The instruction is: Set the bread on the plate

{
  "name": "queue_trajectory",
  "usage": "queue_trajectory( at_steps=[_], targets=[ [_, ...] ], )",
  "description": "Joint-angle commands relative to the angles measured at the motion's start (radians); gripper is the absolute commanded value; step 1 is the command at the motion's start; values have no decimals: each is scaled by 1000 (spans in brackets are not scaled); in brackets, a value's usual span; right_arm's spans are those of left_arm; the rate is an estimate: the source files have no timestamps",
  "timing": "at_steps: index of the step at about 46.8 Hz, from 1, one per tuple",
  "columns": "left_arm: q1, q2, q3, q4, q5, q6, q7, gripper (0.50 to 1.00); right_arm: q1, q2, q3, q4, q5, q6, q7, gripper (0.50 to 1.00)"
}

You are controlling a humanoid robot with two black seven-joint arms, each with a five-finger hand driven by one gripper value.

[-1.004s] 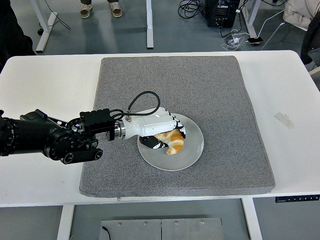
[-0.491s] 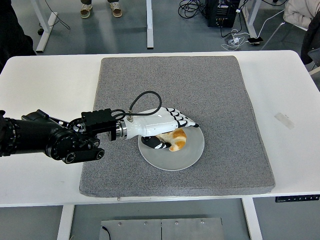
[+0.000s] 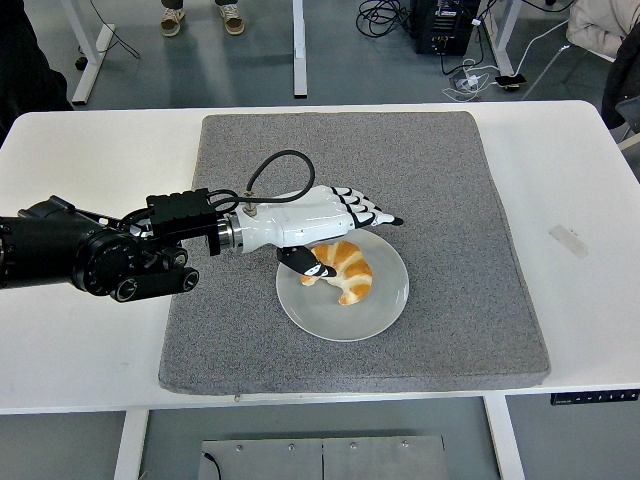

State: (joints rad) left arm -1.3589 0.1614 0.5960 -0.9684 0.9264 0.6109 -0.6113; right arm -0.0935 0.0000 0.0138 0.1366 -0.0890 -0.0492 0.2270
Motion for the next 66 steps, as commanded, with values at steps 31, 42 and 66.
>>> queue_trajectory(
  at_steps=[31, 42, 66],
  targets=[
    [23, 145, -291, 2, -411, 0, 0, 905, 0, 0, 0, 0, 0, 0, 0, 1000],
    [99, 162, -447, 2, -509, 0, 0, 905, 0, 0, 0, 0, 0, 0, 0, 1000],
    [334, 110, -924, 111, -590, -100, 0, 905, 0, 0, 0, 0, 0, 0, 0, 1000]
  ],
)
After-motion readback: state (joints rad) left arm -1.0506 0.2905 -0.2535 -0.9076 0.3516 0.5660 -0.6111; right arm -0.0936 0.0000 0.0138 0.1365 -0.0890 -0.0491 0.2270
